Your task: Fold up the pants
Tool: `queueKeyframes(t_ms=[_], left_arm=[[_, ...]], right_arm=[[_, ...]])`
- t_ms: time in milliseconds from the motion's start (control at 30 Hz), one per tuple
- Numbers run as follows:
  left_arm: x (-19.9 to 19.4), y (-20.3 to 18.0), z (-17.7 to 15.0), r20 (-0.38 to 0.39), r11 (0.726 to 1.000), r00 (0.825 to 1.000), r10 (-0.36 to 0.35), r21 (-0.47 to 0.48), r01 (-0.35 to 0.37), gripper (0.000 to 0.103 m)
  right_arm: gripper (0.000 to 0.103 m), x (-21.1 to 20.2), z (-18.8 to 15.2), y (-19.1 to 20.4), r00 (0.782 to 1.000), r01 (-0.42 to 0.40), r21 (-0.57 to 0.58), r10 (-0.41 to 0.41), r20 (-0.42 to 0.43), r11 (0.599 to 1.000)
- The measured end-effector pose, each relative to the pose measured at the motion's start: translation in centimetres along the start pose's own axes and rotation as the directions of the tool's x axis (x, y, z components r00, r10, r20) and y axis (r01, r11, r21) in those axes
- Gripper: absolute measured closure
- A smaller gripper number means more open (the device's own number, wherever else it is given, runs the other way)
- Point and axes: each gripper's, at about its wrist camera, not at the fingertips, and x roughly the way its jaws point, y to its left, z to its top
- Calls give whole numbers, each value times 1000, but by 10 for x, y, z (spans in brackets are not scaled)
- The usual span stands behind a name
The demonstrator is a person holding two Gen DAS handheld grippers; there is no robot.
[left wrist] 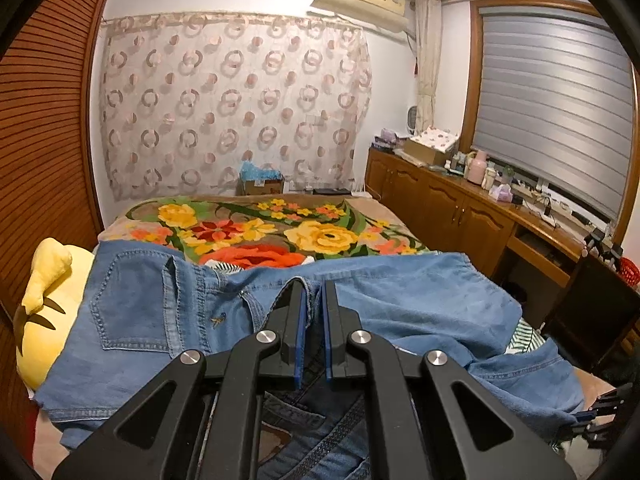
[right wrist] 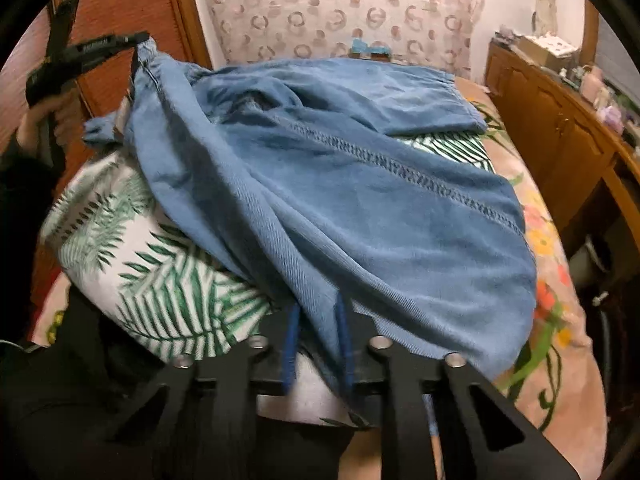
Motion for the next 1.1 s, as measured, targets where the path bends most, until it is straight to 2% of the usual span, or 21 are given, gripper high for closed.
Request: queueKeyframes(t_ms=[167,333,500,733,967,1100], left_arm=[[-11,4,10,40,1000,999,5,-8,-5,95],[-15,11,19,68,999,997,34,-14,-33,95],[-10,28,24,75,997,995,68,-39,-66,95],[0,51,22,72,991,991,115,-77,-109,95],[9,61,17,73,985,986,150,-96,-143,95],[12,68,20,91,978,980,177,-127,-165,95]], right_arm=[[99,-12,28,-15,1000,22,-60,-21,22,998],[100,-34,71,-21,991,84,-118,-70,117,989],[100,-36,110,-19,979,121,-169,-90,182,978],[100,-4,161,-12,966,156,-207,-106,235,966],[100,35,185,-3,967,140,-234,-82,242,962],[100,43,196,-13,963,144,-241,-80,258,960]])
